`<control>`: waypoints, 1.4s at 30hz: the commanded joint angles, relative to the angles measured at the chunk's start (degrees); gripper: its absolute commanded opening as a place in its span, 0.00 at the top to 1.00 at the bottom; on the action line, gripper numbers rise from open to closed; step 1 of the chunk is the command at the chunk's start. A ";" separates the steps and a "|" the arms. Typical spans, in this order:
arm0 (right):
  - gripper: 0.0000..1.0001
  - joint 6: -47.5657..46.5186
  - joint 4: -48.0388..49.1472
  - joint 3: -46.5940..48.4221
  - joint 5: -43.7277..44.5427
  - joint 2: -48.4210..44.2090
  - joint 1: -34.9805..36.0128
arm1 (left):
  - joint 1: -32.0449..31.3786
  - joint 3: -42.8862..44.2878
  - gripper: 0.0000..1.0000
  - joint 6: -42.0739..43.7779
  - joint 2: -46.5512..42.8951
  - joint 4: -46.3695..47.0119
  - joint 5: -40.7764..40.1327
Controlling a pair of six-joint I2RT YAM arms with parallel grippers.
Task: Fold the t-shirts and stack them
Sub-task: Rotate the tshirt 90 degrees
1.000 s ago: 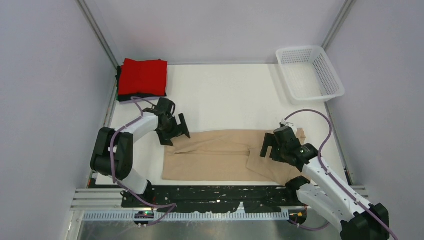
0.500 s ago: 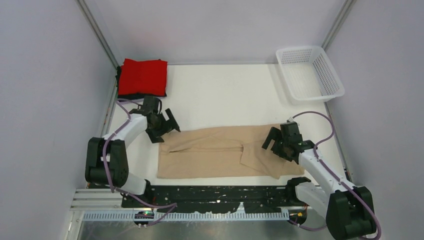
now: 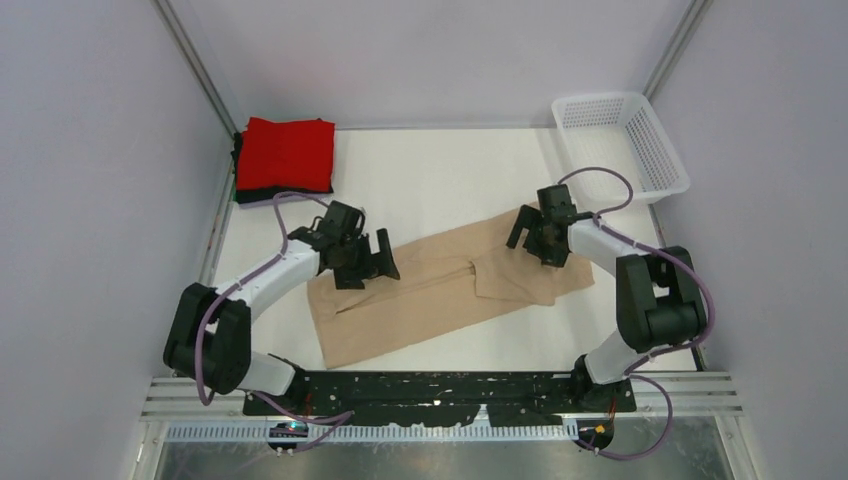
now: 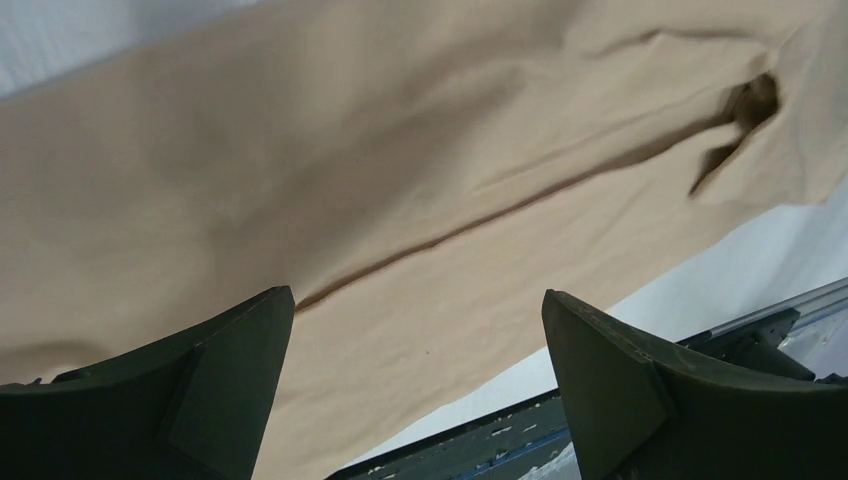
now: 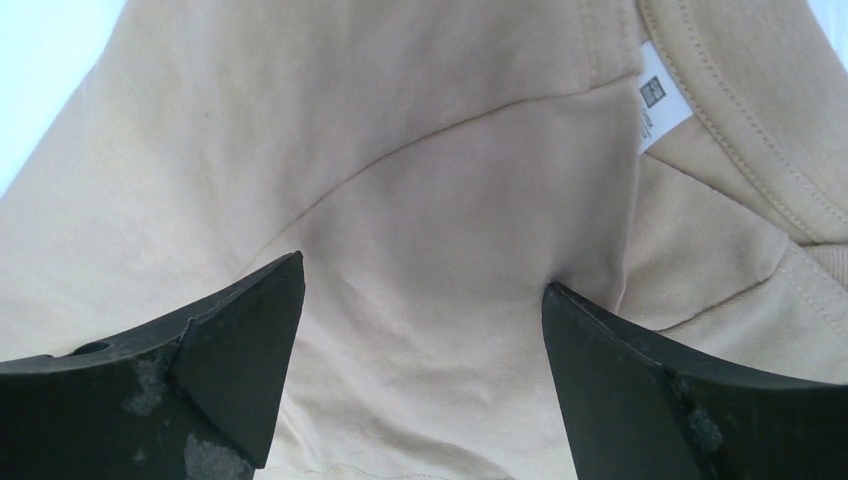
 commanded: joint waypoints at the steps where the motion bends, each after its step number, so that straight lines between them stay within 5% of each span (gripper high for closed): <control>1: 0.05 -1.11 1.65 9.18 -2.67 11.48 0.00 | -1.13 -3.47 0.00 1.98 4.44 3.03 5.52; 16: 0.05 0.27 -5.88 40.94 -11.43 34.17 4.27 | -15.35 -13.68 0.00 -2.98 4.18 8.36 11.51; 26: 0.05 7.04 -5.46 78.41 -14.12 58.35 6.71 | -24.34 1.05 0.00 -7.75 12.00 16.35 8.03; 33: 0.04 12.72 5.41 89.38 -15.91 67.52 6.87 | -29.27 1.20 0.00 -10.38 13.81 17.93 6.95; 42: 0.05 -0.41 8.82 91.69 -12.79 63.93 6.24 | -30.22 -8.51 0.00 -7.84 7.81 11.94 4.00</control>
